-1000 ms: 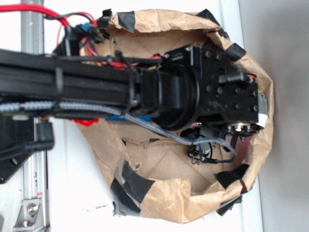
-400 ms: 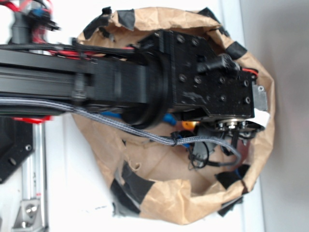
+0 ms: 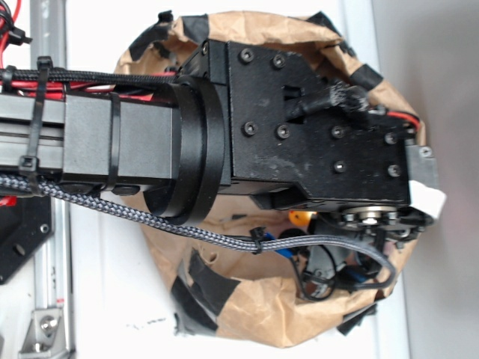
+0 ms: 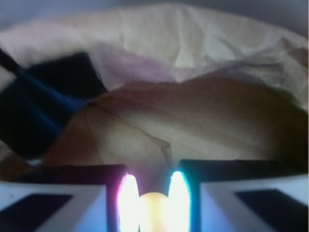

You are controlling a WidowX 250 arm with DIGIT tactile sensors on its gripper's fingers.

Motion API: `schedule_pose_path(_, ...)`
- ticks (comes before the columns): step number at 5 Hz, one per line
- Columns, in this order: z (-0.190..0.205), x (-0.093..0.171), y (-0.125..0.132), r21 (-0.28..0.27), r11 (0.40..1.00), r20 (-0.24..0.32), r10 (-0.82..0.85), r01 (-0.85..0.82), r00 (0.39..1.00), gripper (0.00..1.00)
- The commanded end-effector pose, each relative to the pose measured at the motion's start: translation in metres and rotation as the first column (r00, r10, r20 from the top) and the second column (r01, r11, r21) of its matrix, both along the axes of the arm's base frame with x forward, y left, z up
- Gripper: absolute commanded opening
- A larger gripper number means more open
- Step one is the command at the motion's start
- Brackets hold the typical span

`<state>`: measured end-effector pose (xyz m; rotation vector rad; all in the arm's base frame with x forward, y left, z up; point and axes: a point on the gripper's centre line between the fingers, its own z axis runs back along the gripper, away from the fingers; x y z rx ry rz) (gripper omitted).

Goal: Grab the yellow duck.

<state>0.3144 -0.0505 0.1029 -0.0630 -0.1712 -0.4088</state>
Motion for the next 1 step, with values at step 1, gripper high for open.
schedule_pose_path(1,0.0212,0.0060,-0.0155,0.010,0.999,0.021,0.038,-0.038,0.999,0.00)
